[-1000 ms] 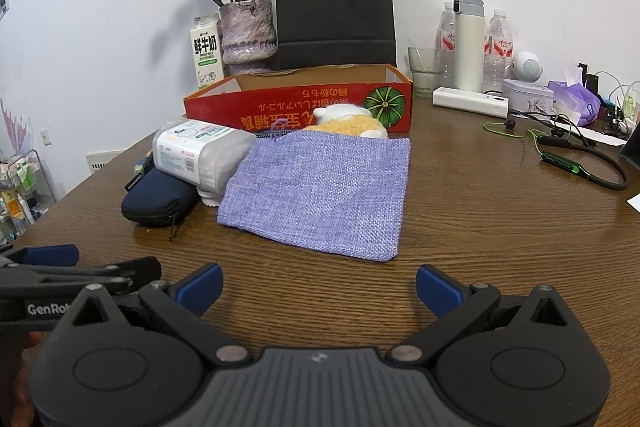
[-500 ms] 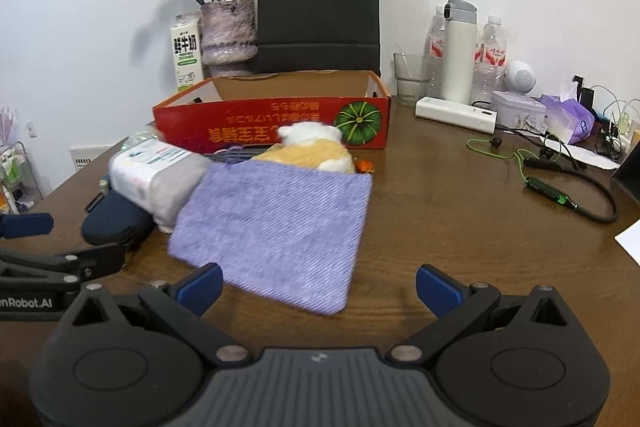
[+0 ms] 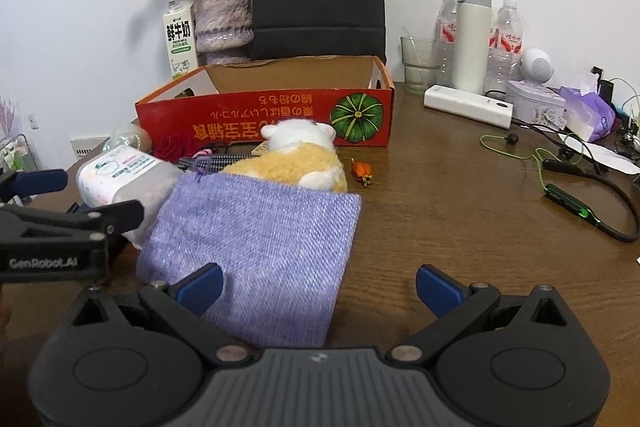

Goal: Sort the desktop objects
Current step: 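Grasp the white wet-wipes pack with the left tool while the right tool grasps the purple pouch, then carry the wipes pack with the left tool into the box while the right tool drops the pouch in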

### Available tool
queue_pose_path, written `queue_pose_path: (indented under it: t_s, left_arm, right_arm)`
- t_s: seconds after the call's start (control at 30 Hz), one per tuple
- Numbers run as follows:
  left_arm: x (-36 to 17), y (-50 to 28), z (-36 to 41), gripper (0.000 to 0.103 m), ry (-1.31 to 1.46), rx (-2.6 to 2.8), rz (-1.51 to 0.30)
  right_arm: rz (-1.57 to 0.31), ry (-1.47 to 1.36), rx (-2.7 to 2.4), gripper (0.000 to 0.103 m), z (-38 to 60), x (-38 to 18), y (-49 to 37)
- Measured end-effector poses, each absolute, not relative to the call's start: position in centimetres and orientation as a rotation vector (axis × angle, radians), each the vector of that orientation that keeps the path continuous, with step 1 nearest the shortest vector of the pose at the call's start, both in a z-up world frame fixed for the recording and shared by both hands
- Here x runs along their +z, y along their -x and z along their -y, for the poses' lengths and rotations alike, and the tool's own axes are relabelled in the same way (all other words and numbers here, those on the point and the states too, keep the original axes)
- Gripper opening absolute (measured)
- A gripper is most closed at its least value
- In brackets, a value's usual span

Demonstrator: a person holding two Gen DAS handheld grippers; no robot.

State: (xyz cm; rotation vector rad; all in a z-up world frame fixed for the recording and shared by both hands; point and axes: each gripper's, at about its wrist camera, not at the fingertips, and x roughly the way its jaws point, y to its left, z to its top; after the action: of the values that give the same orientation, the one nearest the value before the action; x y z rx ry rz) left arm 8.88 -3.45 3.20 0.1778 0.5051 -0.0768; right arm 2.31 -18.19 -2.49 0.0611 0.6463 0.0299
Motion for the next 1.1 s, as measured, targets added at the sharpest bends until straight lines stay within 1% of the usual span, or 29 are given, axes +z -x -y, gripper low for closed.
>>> queue_pose_path:
  t_s: [0.17,0.23,0.27,0.3,0.33,0.4,0.43,0.5,0.53,0.57,0.63,0.67,0.87,1.1]
  left_arm:
    - [2.9,-10.2,3.3,0.103,-0.188,-0.067,-0.523]
    - [2.6,-10.7,3.3,0.103,-0.191,-0.068,-0.533]
    - [2.5,-10.8,3.3,0.103,-0.194,-0.069,-0.535]
    - [2.4,-10.9,3.4,0.103,-0.196,-0.071,-0.535]
    - [2.4,-10.9,3.4,0.103,-0.195,-0.078,-0.531]
    - [2.5,-11.0,3.4,0.103,-0.188,-0.091,-0.527]
    - [2.6,-11.1,3.5,0.1,-0.186,-0.101,-0.538]
    - [2.6,-11.3,3.5,0.089,-0.182,-0.112,-0.563]
    - [2.5,-11.3,3.6,0.084,-0.192,-0.107,-0.574]
    - [2.4,-11.2,3.7,0.084,-0.193,-0.106,-0.573]
    - [2.4,-11.0,3.6,0.084,-0.19,-0.112,-0.567]
    - [2.5,-10.8,3.5,0.084,-0.184,-0.117,-0.564]
    - [2.9,-9.7,2.8,0.084,-0.147,-0.111,-0.548]
    - [4.8,-8.3,1.8,0.084,-0.108,-0.088,-0.488]
  right_arm:
    - [-0.661,-0.041,0.04,0.103,17.6,-2.9,-3.6]
    - [-0.668,-0.023,0.036,0.101,17.3,-3.3,-3.8]
    - [-0.666,-0.024,0.043,0.096,17.3,-3.3,-3.8]
    - [-0.658,-0.03,0.052,0.089,17.3,-3.3,-3.7]
    - [-0.643,-0.032,0.057,0.085,17.4,-3.1,-3.6]
    - [-0.611,-0.016,0.053,0.071,17.3,-2.8,-3.3]
    - [-0.6,0.0,0.049,0.065,17.1,-2.7,-3.1]
    - [-0.6,0.027,0.055,0.024,16.8,-2.7,-3.0]
    - [-0.606,0.034,0.068,0.016,16.7,-2.7,-3.0]
    - [-0.606,0.034,0.08,0.008,16.7,-2.7,-2.9]
    - [-0.589,0.024,0.091,0.007,16.7,-2.4,-2.5]
    - [-0.576,0.011,0.103,0.003,16.8,-2.3,-2.4]
    - [-0.47,-0.019,0.142,0.002,17.2,-0.7,-0.9]
    - [-0.377,0.003,0.179,0.002,16.5,1.7,-0.5]
